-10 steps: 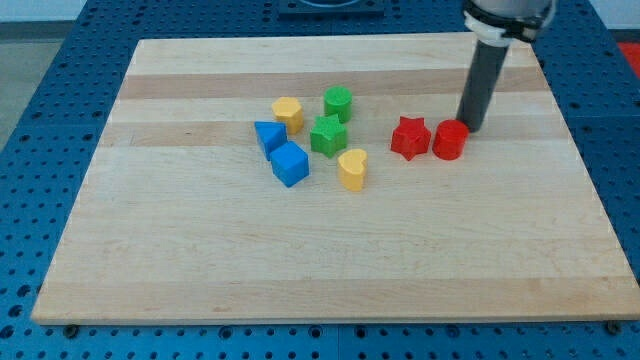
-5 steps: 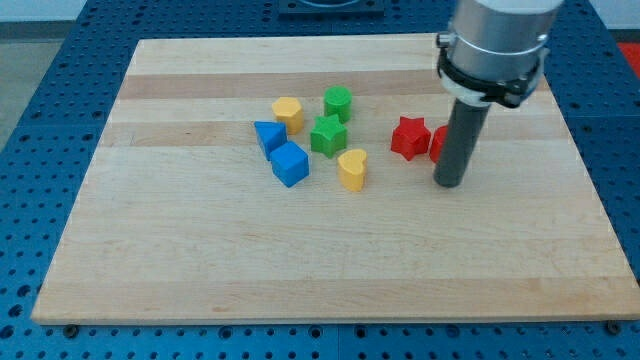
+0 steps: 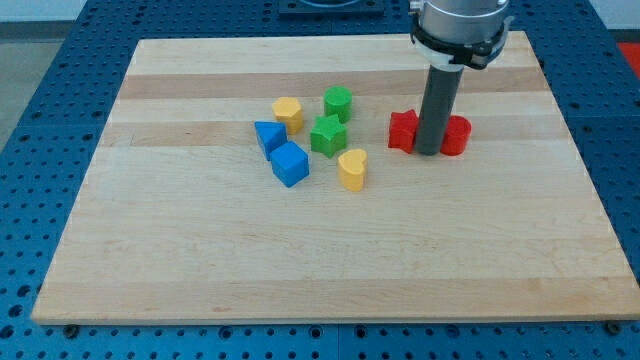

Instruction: Separate both the red blocks from each other

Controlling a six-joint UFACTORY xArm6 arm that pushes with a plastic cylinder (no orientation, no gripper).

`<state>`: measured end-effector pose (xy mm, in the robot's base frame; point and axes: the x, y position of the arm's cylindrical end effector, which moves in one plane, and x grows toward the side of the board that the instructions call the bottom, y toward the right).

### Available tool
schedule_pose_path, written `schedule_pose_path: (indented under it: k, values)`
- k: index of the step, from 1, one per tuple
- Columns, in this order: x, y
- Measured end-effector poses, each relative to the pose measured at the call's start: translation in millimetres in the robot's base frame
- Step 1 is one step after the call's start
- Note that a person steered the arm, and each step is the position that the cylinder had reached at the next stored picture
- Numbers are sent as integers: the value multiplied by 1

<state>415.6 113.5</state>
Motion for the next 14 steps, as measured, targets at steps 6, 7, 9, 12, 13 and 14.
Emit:
schedule_pose_path:
  k: [6,7,9,12,13,14]
  values:
    - [-21,30]
    - [-38,38]
    - [-55,34]
    - [-40,3]
    - [-40,-6]
    - [-40,-12]
